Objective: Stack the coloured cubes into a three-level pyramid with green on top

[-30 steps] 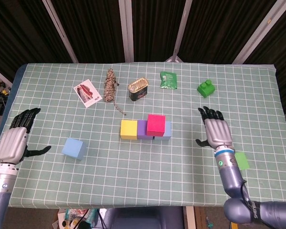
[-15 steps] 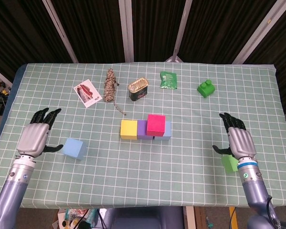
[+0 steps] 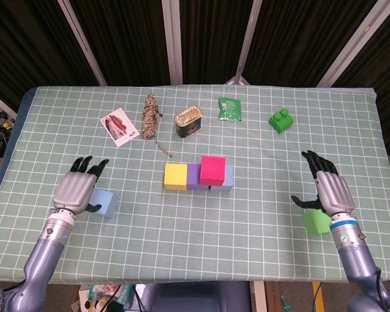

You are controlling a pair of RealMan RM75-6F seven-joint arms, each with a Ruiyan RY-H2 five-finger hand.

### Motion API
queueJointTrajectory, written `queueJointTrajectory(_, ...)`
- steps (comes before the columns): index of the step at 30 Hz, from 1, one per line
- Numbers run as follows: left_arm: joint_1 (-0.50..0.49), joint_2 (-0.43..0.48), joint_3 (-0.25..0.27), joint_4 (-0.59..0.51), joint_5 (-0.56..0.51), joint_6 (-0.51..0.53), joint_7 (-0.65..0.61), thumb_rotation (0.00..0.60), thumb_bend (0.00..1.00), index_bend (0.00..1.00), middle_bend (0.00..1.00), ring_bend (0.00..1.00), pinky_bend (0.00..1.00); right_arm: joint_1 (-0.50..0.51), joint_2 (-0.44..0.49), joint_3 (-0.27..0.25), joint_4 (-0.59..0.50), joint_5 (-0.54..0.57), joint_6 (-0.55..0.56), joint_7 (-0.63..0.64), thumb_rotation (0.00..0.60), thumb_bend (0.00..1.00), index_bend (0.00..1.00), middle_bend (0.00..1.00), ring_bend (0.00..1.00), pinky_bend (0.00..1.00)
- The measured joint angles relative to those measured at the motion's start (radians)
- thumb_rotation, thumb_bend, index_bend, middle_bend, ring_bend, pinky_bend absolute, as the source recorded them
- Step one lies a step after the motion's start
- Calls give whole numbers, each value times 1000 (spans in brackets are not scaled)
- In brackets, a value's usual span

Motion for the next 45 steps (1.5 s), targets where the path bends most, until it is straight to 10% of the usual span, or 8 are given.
queueJointTrajectory(12,-30,7,37,42,-46,-21,16,600,41,11,222,0,40,-25,3,20,7,-5,-22,4,600,241,0,0,0,0)
queueJointTrajectory(45,-28,48,161,246,233,-252,-208,600,36,3,221,0,40,-52,-55,53,23,12,-22,-76,600,242,0,0,0,0)
